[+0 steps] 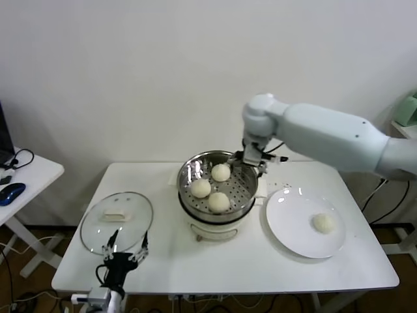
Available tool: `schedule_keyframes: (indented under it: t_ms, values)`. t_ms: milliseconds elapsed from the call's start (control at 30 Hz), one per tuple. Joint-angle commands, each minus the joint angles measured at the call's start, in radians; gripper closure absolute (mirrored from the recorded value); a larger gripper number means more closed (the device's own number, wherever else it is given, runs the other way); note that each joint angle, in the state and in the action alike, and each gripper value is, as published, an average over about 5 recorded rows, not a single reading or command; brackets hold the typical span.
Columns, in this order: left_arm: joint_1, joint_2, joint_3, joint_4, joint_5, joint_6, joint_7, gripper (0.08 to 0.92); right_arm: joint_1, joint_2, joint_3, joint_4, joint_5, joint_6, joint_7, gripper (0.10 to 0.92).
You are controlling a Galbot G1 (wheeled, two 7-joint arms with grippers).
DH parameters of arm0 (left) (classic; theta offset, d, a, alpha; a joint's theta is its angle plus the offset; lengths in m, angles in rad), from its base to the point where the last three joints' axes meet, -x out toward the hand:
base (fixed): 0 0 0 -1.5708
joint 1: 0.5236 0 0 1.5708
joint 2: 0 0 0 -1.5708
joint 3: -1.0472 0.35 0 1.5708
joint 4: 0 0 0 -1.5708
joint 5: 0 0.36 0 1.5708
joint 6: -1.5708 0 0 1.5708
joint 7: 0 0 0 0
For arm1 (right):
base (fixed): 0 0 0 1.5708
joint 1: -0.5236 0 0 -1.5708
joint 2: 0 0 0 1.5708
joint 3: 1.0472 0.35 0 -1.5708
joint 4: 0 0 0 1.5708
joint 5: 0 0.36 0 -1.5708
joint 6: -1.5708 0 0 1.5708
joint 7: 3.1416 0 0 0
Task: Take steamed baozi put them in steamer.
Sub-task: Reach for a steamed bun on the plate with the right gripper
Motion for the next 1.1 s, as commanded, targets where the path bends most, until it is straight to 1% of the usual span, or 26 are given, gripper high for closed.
schedule_keyframes:
  t_ms: [33, 133, 300, 467, 633, 800, 1100]
  values:
    - [-0.007, 0.003, 0.003, -0.002, -0.006, 0.003, 0.000, 0.177, 0.036, -0.289, -0.118, -0.135, 0.432, -0.351, 0.019, 0.203]
    - [-0.007, 0.002, 0.005, 0.002, -0.006, 0.002, 0.000, 0.177, -0.022, -0.341, -0.104, -0.156, 0.405, -0.369, 0.031, 0.203]
    - [-0.003, 0.000, 0.004, 0.006, -0.004, 0.001, -0.001, 0.177, -0.179, -0.387, 0.024, -0.220, 0.254, -0.347, 0.038, 0.203]
    - [0.002, 0.000, -0.003, 0.004, -0.004, 0.001, -0.001, 0.177, -0.333, -0.395, 0.154, -0.263, 0.121, -0.316, 0.041, 0.203]
    - [0.007, -0.001, -0.005, 0.009, -0.001, 0.001, -0.001, 0.177, -0.457, -0.393, 0.239, -0.267, 0.051, -0.308, 0.053, 0.203]
    - [0.010, -0.003, -0.007, 0.008, 0.003, 0.000, -0.001, 0.177, -0.539, -0.378, 0.320, -0.299, -0.085, -0.241, 0.056, 0.203]
    - [0.014, -0.005, -0.008, 0.016, 0.004, -0.002, -0.001, 0.177, -0.598, -0.341, 0.379, -0.349, -0.127, -0.225, 0.066, 0.203]
